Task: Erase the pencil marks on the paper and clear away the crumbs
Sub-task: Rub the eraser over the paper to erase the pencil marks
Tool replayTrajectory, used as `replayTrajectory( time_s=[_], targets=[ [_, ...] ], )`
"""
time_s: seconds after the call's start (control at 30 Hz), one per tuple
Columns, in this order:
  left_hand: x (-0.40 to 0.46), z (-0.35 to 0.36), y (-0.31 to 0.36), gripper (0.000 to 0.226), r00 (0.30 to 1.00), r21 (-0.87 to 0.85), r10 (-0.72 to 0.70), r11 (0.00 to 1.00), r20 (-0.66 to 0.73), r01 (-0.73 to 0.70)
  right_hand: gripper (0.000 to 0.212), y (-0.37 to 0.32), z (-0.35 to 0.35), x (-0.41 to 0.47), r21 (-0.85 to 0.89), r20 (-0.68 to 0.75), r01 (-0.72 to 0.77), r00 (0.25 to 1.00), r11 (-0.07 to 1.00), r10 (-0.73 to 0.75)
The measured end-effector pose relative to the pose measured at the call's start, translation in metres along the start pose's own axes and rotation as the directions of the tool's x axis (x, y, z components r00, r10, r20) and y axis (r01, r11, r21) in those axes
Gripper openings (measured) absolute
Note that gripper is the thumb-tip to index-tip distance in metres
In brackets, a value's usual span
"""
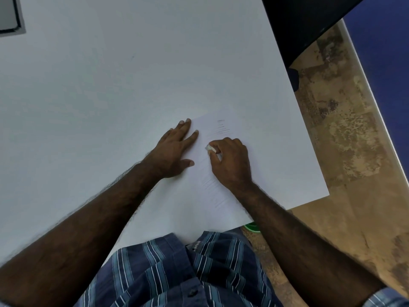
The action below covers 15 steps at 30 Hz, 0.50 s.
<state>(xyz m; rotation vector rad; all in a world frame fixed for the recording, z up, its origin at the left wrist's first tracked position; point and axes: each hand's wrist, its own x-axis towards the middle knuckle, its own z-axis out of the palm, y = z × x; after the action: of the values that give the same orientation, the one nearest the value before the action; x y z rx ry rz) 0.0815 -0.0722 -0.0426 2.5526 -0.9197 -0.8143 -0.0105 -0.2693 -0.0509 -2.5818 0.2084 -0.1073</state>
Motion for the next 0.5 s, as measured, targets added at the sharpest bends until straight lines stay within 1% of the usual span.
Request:
replayTrajectory(
  time_s=[0.1, 0.17, 0.2, 0.27, 0.3, 0.33, 0.37, 0.43, 0.5],
  targets=[
    [0.002, 0.000, 0.002, 0.106, 1.000, 0.034, -0.021, 0.999, 0.000, 0.021, 0.006, 0.007, -0.007, 0.012, -0.036, -0.069, -0.098, 0.993, 0.995, 0.096],
    [0.006, -0.001, 0.005, 0.110, 0.999, 0.067, -0.047, 0.997, 0.013, 0.046, 0.006, 0.005, -0.006, 0.015, -0.038, -0.066, -0.102, 0.993, 0.994, 0.100],
    [0.007, -0.002, 0.007, 0.112, 0.998, 0.085, -0.067, 0.994, 0.021, 0.065, 0.007, 0.001, -0.004, 0.014, -0.050, -0.033, -0.056, 0.998, 0.997, 0.054],
    [0.010, -0.002, 0.012, 0.115, 0.993, 0.113, -0.108, 0.988, 0.043, 0.103, 0.012, -0.006, 0.001, 0.009, -0.094, 0.055, 0.094, 0.994, 0.991, -0.089],
    [0.012, -0.003, 0.014, 0.116, 0.991, 0.119, -0.122, 0.986, 0.054, 0.114, 0.014, -0.007, 0.000, 0.009, -0.117, 0.078, 0.152, 0.987, 0.981, -0.144],
    [0.013, -0.003, 0.015, 0.117, 0.990, 0.123, -0.130, 0.985, 0.061, 0.122, 0.015, -0.005, -0.001, 0.013, -0.136, 0.077, 0.171, 0.984, 0.976, -0.161],
    [0.013, -0.003, 0.017, 0.118, 0.988, 0.128, -0.139, 0.983, 0.062, 0.130, 0.016, -0.002, -0.003, 0.018, -0.149, 0.060, 0.147, 0.988, 0.978, -0.139],
    [0.014, -0.004, 0.018, 0.119, 0.986, 0.135, -0.153, 0.980, 0.065, 0.143, 0.015, 0.005, -0.009, 0.031, -0.161, -0.001, 0.024, 1.000, 0.987, -0.025],
    [0.015, -0.005, 0.020, 0.120, 0.986, 0.150, -0.156, 0.978, 0.065, 0.145, 0.011, 0.007, -0.010, 0.039, -0.134, -0.056, -0.081, 0.996, 0.988, 0.074]
  ],
)
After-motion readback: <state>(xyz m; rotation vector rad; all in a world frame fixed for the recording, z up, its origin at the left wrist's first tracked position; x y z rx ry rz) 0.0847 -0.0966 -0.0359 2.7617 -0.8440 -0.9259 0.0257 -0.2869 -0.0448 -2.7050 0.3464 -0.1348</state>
